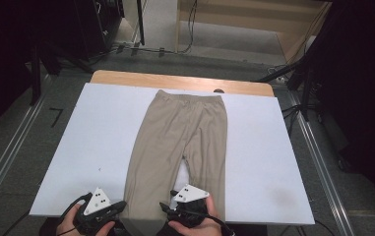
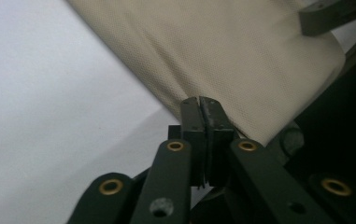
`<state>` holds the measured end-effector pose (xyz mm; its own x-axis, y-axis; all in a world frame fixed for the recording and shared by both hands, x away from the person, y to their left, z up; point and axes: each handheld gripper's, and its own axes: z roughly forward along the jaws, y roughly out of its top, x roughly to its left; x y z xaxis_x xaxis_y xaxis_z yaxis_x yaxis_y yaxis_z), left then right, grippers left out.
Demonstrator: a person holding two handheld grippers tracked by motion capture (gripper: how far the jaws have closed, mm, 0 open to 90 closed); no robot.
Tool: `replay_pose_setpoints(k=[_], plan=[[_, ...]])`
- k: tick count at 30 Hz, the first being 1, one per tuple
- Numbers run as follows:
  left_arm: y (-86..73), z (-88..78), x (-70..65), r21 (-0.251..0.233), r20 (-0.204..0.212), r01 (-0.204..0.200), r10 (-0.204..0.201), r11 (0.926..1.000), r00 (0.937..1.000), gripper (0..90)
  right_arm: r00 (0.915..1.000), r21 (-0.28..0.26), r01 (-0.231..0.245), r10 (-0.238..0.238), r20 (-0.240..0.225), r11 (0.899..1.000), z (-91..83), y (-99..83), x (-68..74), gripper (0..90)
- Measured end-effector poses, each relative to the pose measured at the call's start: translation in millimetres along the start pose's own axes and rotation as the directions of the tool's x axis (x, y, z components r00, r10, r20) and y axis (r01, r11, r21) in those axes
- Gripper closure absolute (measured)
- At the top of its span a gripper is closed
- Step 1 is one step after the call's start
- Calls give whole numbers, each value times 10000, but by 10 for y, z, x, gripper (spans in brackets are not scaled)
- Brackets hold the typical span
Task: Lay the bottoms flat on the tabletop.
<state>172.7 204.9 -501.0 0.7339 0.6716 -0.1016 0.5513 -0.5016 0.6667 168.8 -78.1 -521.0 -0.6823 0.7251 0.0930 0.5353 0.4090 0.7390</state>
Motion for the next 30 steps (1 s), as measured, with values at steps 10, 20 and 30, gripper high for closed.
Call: replay_pose_setpoints(k=[10, 20, 30], plan=[[-34, -235, 223, -554, 1160, 775, -707, 9955, 9907, 900, 9995, 41, -31, 32, -328, 10000, -6, 20, -70, 882], [-110, -269, 327, -882, 1055, 1030, -935, 9908, 9900, 618, 9983, -425, -332, 311, -487, 9985, -192, 48, -184, 558], [207, -98, -44, -1740, 2122, 406, -28, 9839, 9772, 419, 9905, -1267, -1031, 1135, 775, 9866, -937, -324, -759, 459]])
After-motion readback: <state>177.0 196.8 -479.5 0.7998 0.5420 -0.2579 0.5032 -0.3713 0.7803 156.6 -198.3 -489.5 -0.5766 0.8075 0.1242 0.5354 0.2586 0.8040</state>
